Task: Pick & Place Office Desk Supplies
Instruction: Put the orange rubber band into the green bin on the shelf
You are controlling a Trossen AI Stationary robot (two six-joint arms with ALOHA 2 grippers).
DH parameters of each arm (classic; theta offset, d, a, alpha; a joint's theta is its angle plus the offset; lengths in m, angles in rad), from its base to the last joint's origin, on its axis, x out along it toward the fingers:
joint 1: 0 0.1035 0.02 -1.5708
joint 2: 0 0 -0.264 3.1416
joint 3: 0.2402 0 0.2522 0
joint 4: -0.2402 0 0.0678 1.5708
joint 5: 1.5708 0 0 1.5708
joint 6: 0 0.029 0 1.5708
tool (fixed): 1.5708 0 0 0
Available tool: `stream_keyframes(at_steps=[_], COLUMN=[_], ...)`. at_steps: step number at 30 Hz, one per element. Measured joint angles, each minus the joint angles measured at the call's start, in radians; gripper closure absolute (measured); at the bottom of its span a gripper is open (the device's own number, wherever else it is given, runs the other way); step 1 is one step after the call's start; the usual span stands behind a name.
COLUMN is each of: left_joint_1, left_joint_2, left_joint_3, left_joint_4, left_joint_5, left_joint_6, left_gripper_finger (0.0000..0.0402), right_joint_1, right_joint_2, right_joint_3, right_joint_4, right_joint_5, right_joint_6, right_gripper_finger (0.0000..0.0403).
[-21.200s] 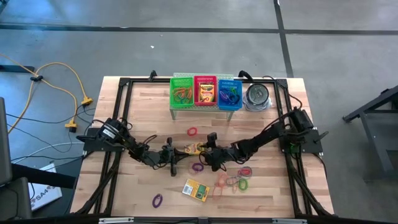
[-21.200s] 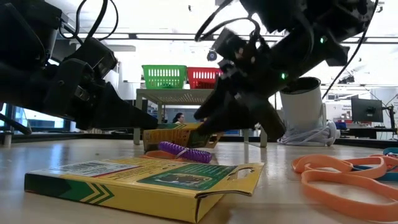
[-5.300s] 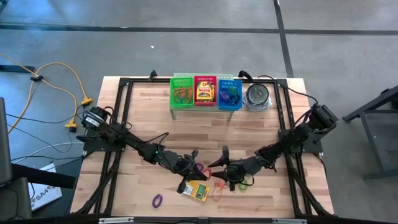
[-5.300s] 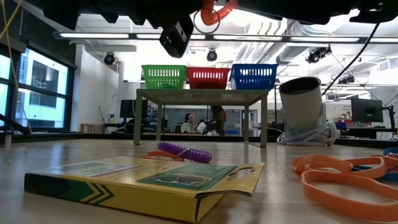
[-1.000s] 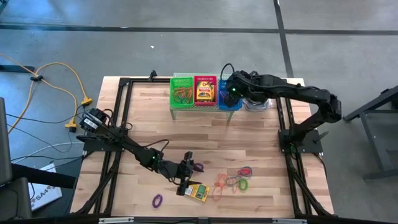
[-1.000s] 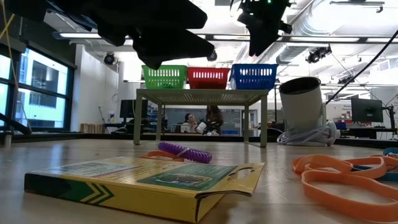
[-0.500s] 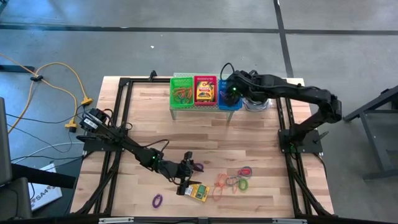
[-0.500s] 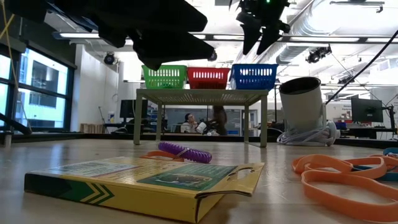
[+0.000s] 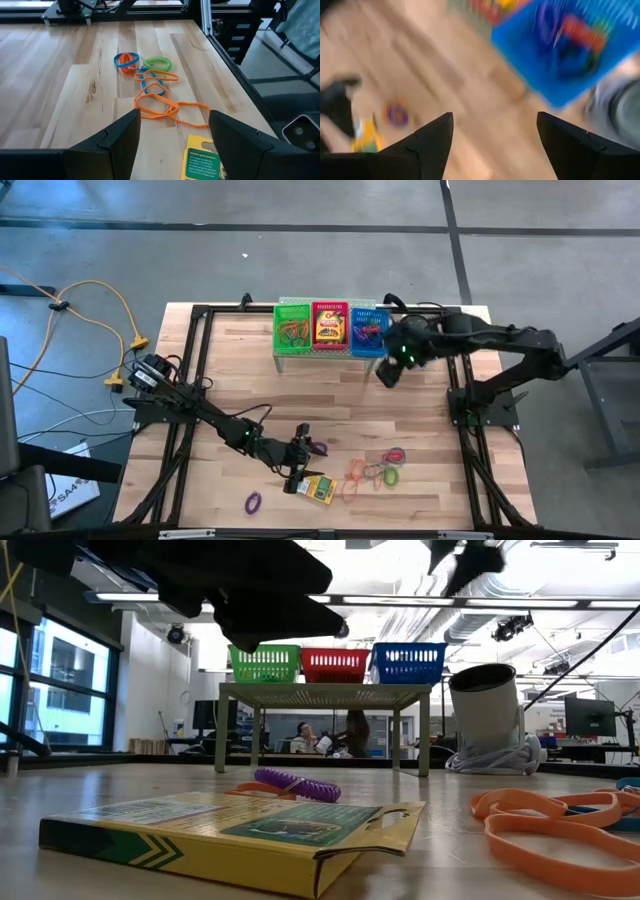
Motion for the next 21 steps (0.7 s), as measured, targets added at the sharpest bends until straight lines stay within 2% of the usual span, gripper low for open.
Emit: stream_keyframes(at_steps=[3, 6, 10, 16, 21], left_joint_1=[0.004, 0.004, 0.008, 0.031, 0.076], left_joint_2=[-0.015, -0.056, -0.128, -0.202, -0.187], left_joint_3=[0.000, 0.000, 0.001, 0.001, 0.001], left_joint_4=[-0.008, -0.054, -0.226, -0.520, -0.659], left_joint_5=[0.000, -0.003, -0.003, 0.008, 0.212], left_joint_6=[0.060, 0.091, 0.107, 0.018, 0.028], left_gripper_finger=[0.0171, 0.0171, 0.0171, 0.0171, 0.0171], right_joint_1=[0.078, 0.158, 0.275, 0.472, 0.629], right_joint_2=[0.002, 0.007, 0.013, 0.013, 0.056], right_joint_3=[0.000, -0.001, -0.001, -0.001, -0.002], right_joint_4=[-0.134, -0.242, -0.278, -0.279, -0.279], right_joint_5=[-0.001, 0.058, 0.165, 0.337, 0.562], right_joint_6=[0.074, 0.160, 0.284, 0.415, 0.548], right_gripper_finger=[0.0128, 0.0128, 0.0128, 0.0129, 0.0129])
